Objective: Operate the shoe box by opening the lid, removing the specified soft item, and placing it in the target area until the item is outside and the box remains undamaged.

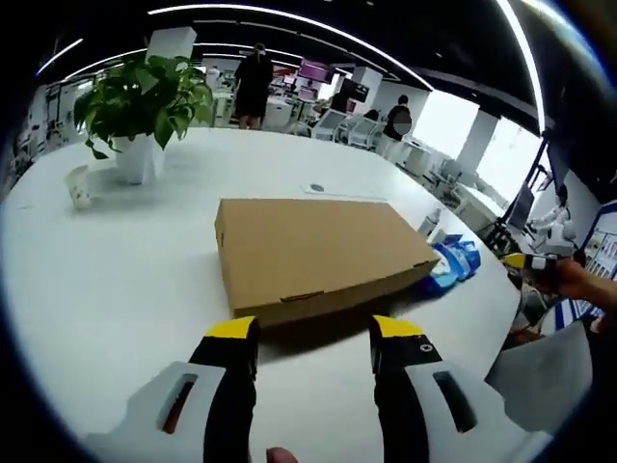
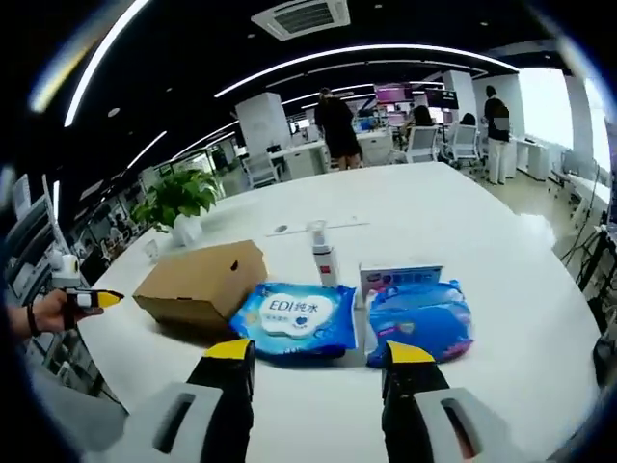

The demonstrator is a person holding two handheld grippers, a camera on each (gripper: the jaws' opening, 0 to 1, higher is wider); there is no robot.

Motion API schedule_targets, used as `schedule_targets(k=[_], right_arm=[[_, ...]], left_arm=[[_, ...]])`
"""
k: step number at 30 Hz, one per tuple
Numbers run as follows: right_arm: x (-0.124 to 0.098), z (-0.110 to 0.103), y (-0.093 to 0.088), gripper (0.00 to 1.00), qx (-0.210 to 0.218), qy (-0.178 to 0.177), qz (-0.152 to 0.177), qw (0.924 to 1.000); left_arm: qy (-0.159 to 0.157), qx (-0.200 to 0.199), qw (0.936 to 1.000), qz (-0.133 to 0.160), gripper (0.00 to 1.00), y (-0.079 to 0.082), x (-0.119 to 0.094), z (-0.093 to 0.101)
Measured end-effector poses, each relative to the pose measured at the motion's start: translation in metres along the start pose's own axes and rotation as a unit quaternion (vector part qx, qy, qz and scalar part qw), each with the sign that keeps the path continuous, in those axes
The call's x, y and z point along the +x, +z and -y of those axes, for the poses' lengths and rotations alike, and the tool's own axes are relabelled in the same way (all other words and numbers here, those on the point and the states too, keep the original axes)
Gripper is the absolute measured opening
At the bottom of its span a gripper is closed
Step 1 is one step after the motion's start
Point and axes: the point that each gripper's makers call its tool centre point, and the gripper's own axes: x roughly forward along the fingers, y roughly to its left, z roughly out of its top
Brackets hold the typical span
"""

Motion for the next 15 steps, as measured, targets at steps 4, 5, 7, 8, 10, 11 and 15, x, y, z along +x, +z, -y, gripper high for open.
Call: schedule_targets(k=[4, 5, 7, 8, 10, 11, 15], right_arm=[[-0.017, 0.010, 0.001, 0.66, -0.021, -0.007, 0.005, 0.9997], [-0.020, 0.010, -0.001, 0.70, -0.028, -0.008, 0.002, 0.9996], [-0.024, 0.010, -0.002, 0.73, -0.037, -0.004, 0.002, 0.9993], [-0.027, 0.011, -0.003, 0.74, -0.038, -0.005, 0.004, 0.9993], [-0.031, 0.014, -0.007, 0.76, -0.032, -0.007, 0.001, 0.9995], [-0.032, 0.016, -0.011, 0.78, -0.027, -0.010, -0.004, 0.9996], [-0.039, 0.022, -0.020, 0.81, -0.006, -0.020, -0.003, 0.9998]], left_arm=[[-0.003, 0.014, 0.9999, -0.003, 0.61, -0.001, -0.010, 0.020], [-0.003, 0.013, 0.9999, -0.001, 0.63, 0.000, -0.012, 0.026], [-0.001, 0.012, 0.9999, -0.001, 0.69, 0.000, -0.015, 0.033], [0.003, 0.012, 0.9999, -0.001, 0.70, 0.001, -0.016, 0.037], [0.011, 0.022, 0.9997, -0.004, 0.72, -0.002, -0.018, 0.044], [0.016, 0.033, 0.9993, -0.010, 0.73, -0.007, -0.018, 0.049], [0.015, 0.028, 0.9993, -0.018, 0.74, -0.017, -0.016, 0.062]])
